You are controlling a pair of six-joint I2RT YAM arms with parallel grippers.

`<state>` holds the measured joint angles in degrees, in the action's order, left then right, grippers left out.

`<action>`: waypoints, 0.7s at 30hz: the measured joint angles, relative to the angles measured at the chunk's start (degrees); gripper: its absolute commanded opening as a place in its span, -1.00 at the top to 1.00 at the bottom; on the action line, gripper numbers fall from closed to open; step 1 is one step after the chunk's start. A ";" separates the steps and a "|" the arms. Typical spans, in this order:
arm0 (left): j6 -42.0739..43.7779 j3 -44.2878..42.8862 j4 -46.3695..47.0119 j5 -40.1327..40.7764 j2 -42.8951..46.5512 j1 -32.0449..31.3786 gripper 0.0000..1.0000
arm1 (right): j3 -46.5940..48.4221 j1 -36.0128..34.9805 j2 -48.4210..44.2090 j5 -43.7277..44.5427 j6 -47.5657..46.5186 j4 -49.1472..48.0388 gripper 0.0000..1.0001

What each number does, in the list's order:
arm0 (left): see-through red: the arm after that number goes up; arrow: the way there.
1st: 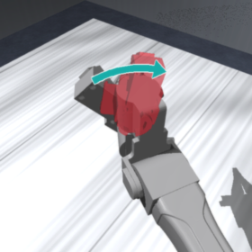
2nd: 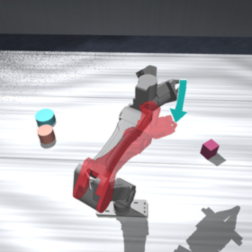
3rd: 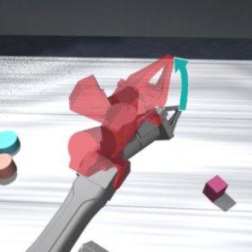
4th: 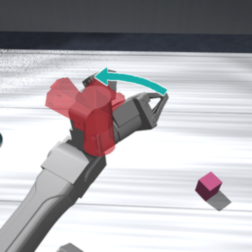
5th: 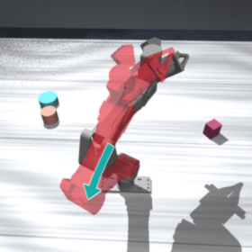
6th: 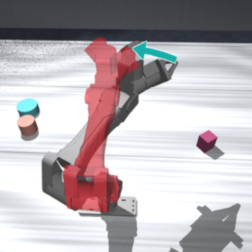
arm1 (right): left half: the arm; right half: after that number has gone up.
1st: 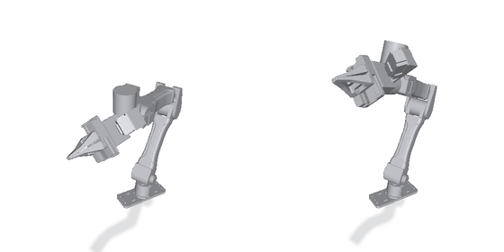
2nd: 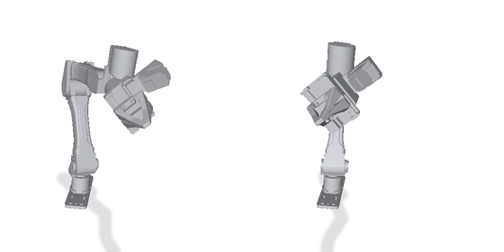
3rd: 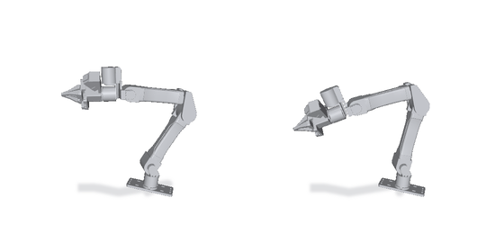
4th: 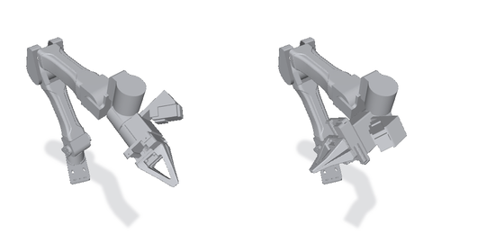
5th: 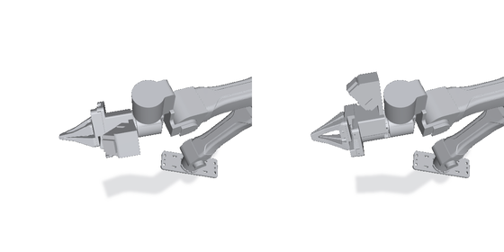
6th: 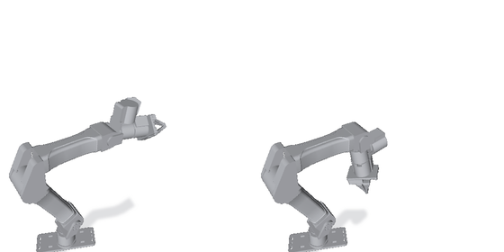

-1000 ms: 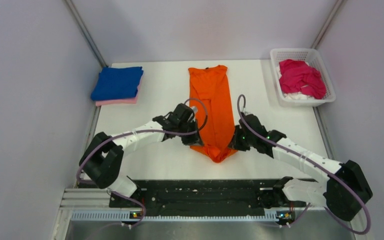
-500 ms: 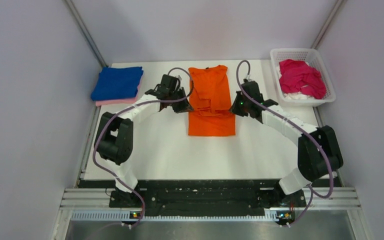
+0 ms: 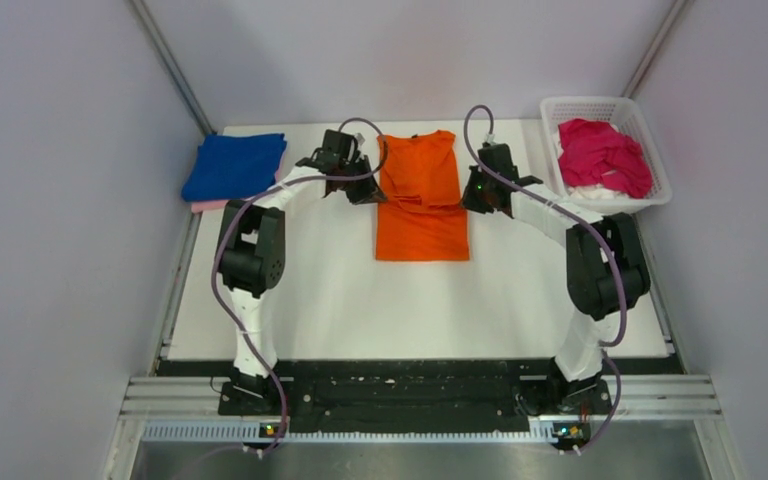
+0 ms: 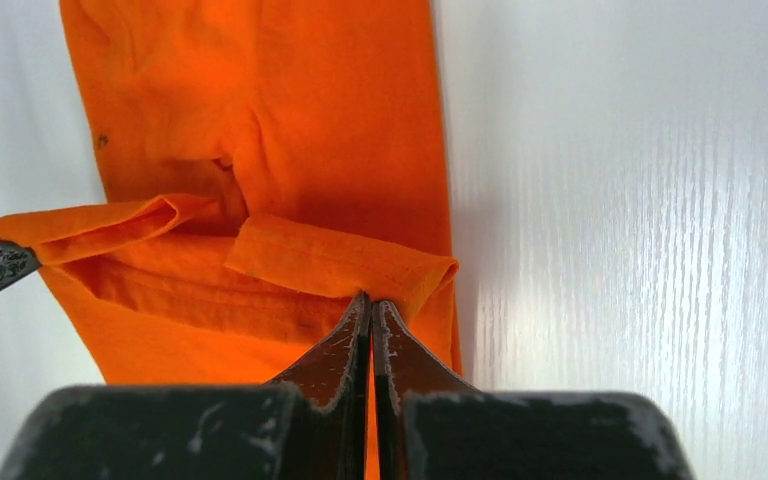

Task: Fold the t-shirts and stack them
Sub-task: Fold the folded rectangular tshirt in 1/3 of the way

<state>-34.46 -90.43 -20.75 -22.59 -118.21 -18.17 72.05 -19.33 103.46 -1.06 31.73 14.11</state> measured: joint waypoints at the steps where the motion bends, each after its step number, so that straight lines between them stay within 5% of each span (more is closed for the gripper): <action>1: 0.15 -0.83 0.00 -0.33 -0.66 0.07 1.00 | 0.39 0.22 0.66 -0.09 -0.15 -0.02 1.00; 14: -0.09 -7.96 -1.99 -2.89 -7.93 1.51 0.96 | 9.27 3.08 10.21 -4.07 -2.05 -0.09 0.84; 16: -0.11 -8.09 -2.03 -1.97 -7.93 1.90 0.45 | 10.34 3.17 10.64 -4.74 -2.19 -0.04 0.64; 20: -0.20 -8.83 -2.84 -1.42 -7.93 2.86 -0.90 | 11.74 3.41 10.64 -5.84 -2.51 -0.07 0.07; 21: -0.48 -9.14 -3.02 -1.36 -7.93 3.15 -0.97 | 11.91 3.45 10.64 -6.05 -2.64 -0.07 0.02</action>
<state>-34.94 -99.57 -23.77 -23.94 -126.15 -15.03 83.96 -15.88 114.10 -7.11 29.08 14.04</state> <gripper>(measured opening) 0.736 0.394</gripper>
